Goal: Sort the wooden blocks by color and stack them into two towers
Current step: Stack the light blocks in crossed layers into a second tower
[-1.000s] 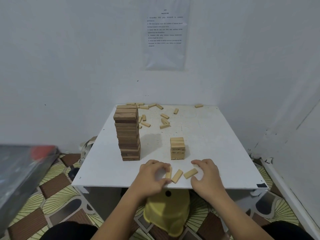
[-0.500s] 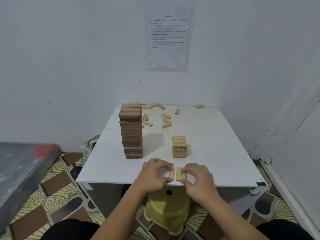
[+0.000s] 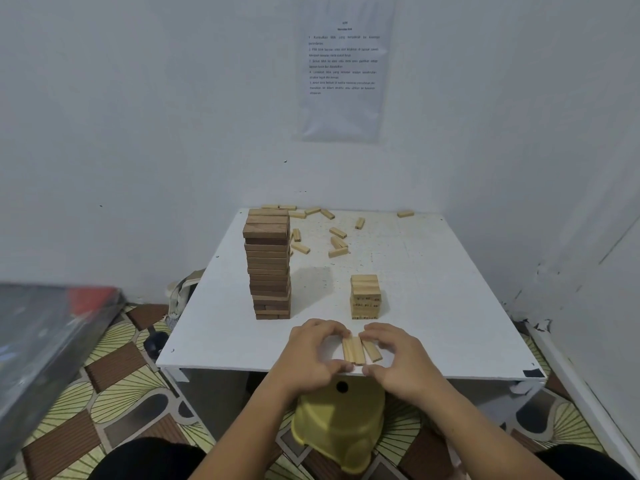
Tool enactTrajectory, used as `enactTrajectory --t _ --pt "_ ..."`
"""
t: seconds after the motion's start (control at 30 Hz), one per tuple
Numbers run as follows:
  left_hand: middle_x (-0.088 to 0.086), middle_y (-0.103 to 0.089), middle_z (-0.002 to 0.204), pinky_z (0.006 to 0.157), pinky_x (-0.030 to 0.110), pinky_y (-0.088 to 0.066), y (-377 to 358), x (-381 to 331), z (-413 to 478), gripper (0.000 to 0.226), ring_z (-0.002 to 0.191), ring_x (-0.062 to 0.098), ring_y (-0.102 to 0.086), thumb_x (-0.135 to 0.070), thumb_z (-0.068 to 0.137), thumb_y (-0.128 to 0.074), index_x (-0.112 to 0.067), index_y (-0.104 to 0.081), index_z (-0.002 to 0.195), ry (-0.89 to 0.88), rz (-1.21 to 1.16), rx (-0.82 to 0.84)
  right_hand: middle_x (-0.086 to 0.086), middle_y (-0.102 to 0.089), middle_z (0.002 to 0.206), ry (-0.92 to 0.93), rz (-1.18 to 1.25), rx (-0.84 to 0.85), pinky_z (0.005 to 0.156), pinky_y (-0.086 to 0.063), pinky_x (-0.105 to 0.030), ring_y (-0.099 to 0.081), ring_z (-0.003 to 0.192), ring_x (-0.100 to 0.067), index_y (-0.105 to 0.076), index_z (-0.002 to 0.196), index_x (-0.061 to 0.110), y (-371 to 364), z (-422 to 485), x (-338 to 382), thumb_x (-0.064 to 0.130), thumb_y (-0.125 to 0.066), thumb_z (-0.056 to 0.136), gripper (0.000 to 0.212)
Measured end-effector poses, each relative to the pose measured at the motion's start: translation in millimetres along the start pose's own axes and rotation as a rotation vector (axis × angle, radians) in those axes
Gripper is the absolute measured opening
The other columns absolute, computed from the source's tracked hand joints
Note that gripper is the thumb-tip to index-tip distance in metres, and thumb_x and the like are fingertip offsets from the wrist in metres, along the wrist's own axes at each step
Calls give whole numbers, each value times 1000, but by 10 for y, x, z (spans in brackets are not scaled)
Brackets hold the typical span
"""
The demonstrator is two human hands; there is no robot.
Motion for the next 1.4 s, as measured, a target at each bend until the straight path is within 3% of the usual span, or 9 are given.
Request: enactTrajectory --t 0.17,0.37,0.5,0.57,0.63,0.87,1.23,1.4 --pt "-26 -56 125 110 40 -43 -2 -7 -4 61 125 9 -48 -66 63 -79 -53 -58 120 -3 7 4 24 -57 123 -58 28 -28 83 -38 -8 -53 107 3 -63 129 41 4 -21 -23 21 -86 77 60" --pt "-29 -55 125 110 37 -41 -4 -25 -16 59 126 5 -46 -70 68 -76 -52 -59 122 -24 52 -5 15 -60 106 -101 62 -60 77 -37 -7 -54 101 2 -66 127 44 25 -39 -28 27 -86 79 54" --pt "-28 -57 125 111 38 -39 -3 -33 -14 58 126 4 -46 -70 72 -74 -50 -58 124 -37 69 -4 13 -63 104 -92 91 -6 92 -39 -12 -56 107 2 -57 130 55 38 -38 -92 25 -87 78 67" --pt "-28 -57 126 111 38 -38 -5 -45 -9 59 127 4 -45 -70 72 -73 -50 -58 125 -35 81 -4 15 -66 105 -77 92 -7 103 -42 -20 -59 110 0 -56 133 53 53 -16 -134 17 -84 80 70" --pt "-29 -55 127 111 37 -37 -8 -54 -13 60 127 4 -44 -72 72 -73 -51 -57 125 -31 93 -7 20 -69 112 -60 95 -25 103 -45 -24 -60 109 1 -58 135 47 51 -4 -139 10 -81 80 70" --pt "-28 -54 124 108 35 -38 3 -86 -32 55 124 5 -41 -68 73 -77 -49 -60 122 -5 88 -23 20 -70 114 -88 138 -51 91 -41 -12 -61 104 6 -62 133 42 29 2 -133 5 -81 80 67" --pt "-30 -55 123 109 36 -41 3 -77 -26 62 124 5 -47 -72 64 -79 -52 -60 119 14 55 -22 19 -68 111 -88 107 -51 105 -47 -27 -61 107 3 -60 132 47 15 -17 -137 14 -84 79 67" --pt "-26 -62 126 110 36 -45 83 -117 -63 38 125 1 -54 -55 87 -66 -44 -62 123 -20 -85 -58 20 -63 113 -62 89 -129 100 -45 -20 -56 105 6 -60 132 40 82 -107 -46 19 -79 86 55"
Point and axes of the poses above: each hand's wrist, its own z-axis towards the middle knuckle, its own y-axis out of the back of the hand, x = y × z, the point moved 8 cm from there along z, towards the middle knuckle
